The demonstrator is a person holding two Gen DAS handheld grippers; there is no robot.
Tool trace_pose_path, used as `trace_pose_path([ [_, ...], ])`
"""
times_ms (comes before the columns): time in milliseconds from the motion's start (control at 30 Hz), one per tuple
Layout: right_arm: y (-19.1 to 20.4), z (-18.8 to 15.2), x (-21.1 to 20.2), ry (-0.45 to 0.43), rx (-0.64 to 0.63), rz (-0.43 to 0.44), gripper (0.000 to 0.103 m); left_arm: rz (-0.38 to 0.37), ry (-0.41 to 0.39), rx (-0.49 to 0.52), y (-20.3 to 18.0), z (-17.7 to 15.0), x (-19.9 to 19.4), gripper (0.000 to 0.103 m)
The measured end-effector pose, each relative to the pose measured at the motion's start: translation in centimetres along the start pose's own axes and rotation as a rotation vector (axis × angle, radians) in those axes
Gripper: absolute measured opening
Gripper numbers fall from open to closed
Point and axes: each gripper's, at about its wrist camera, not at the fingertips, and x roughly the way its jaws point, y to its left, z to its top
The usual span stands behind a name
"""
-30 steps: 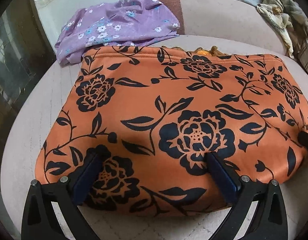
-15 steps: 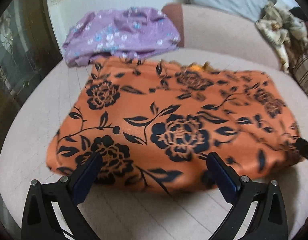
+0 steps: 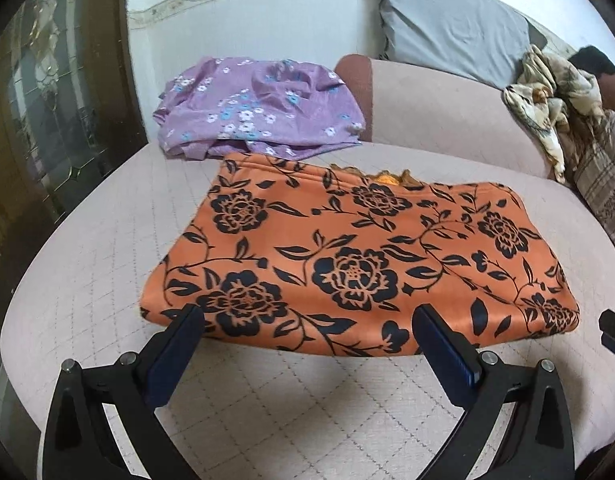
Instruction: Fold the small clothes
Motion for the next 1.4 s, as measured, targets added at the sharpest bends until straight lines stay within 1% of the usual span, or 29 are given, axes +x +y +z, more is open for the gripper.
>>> trace_pose_path([
  [167, -0.1, 0.0, 0.4, -0.005, 0.003, -0.010, 0.063, 0.040, -0.030, -0.017, 1.1, -0.1, -0.5, 0.103],
  [267, 0.3, -0.1, 0.4, -0.010, -0.009, 0.006, 0.068, 0.051, -0.053, -0.031, 1.7, 0.0, -0.8, 0.103],
  [400, 1.0, -0.4, 0.5, -0.017, -0.033, 0.030, 0.068, 0.066, -0.062, -0.041, 2.1, 0.2, -0.8, 0.103],
  [500, 1.4, -0.5, 0.7, -0.015, -0.043, 0.048, 0.068, 0.067, -0.054, -0.045, 2.3, 0.3, -0.5, 0.103],
  [700, 1.7, -0.6, 1.0, -0.011, -0.048, 0.049, 0.068, 0.058, -0.022, -0.041, 2.2, 0.1, 0.2, 0.103],
  [900, 1.9, -0.6, 1.0, -0.016, -0.062, 0.050, 0.068, 0.048, -0.034, -0.009, 1.5, 0.0, 0.0, 0.103],
  [1033, 2.2, -0.7, 0.9, -0.013, -0.071, 0.066, 0.068, 0.050, -0.050, 0.009, 1.0, 0.1, -0.4, 0.103],
  [1233, 2.3, -0.7, 1.1, -0.005, -0.065, 0.096, 0.069, 0.055, -0.065, 0.010, 1.2, 0.4, -0.7, 0.103],
  [1300, 2.6, -0.8, 1.2, 0.000, -0.070, 0.114, 0.070, 0.050, -0.065, 0.005, 1.3, 0.6, -0.7, 0.103],
  [1400, 3.0, -1.0, 1.0, -0.006, -0.080, 0.136, 0.074, 0.044, -0.064, 0.013, 1.1, 1.6, -0.6, 0.103],
])
